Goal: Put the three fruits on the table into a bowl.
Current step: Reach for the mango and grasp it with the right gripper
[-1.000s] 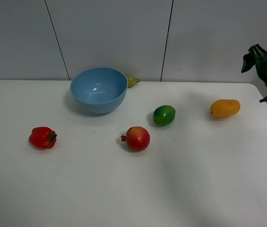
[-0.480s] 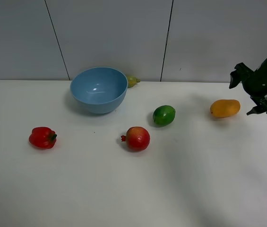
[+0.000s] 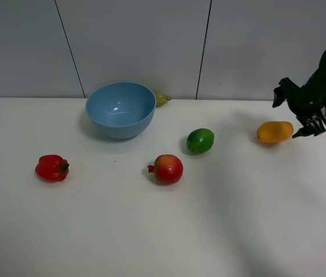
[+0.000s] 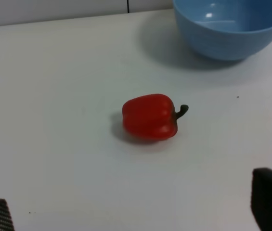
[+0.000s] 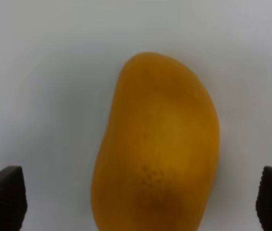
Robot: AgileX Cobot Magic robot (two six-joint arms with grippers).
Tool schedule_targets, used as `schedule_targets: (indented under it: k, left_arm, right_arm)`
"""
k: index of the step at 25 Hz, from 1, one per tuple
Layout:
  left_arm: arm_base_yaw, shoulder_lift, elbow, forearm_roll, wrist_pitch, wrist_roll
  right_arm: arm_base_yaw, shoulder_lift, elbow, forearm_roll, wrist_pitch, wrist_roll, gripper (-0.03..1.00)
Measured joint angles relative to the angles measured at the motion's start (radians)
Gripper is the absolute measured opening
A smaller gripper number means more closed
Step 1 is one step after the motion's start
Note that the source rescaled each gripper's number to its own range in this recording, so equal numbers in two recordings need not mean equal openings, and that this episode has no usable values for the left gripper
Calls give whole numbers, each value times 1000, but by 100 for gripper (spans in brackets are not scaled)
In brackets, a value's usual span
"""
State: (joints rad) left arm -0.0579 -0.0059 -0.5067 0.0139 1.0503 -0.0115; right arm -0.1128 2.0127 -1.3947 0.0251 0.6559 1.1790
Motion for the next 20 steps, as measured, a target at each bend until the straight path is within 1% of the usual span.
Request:
schedule_targets:
  k: [4, 11, 20]
  left_arm:
    - [0, 0, 0, 0, 0, 0]
    - [0, 0, 0, 0, 0, 0]
    - [0, 0, 0, 0, 0, 0]
  right_arm:
    - [0, 30, -1, 13, 21, -11, 87]
    - [0, 77, -2, 23, 21, -19, 86]
    - [0, 116, -2, 27, -10, -21, 72]
